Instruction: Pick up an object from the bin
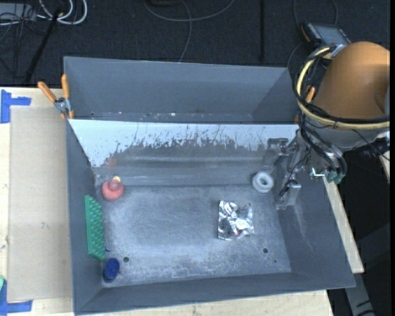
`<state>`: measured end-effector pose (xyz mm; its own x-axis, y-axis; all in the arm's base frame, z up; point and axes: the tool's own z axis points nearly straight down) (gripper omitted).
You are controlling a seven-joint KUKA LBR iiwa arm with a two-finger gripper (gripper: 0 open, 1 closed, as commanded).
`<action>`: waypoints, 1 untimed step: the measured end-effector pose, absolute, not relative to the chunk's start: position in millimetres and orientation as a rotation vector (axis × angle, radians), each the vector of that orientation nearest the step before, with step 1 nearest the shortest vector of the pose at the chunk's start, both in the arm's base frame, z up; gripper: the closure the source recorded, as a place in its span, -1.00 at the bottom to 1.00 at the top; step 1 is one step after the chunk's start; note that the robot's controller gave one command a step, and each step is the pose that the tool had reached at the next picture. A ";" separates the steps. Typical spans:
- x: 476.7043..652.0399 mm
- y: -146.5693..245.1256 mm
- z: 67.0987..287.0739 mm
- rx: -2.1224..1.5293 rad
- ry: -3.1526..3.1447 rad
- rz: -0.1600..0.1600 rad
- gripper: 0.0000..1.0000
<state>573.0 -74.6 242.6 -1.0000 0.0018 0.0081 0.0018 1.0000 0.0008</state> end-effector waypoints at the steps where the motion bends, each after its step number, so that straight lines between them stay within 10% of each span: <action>1: 548.0 -39.8 65.3 -0.172 -3.129 -0.003 -1.00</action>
Offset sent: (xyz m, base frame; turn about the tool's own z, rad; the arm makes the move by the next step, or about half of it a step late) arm -0.0232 0.0334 -0.1726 0.1092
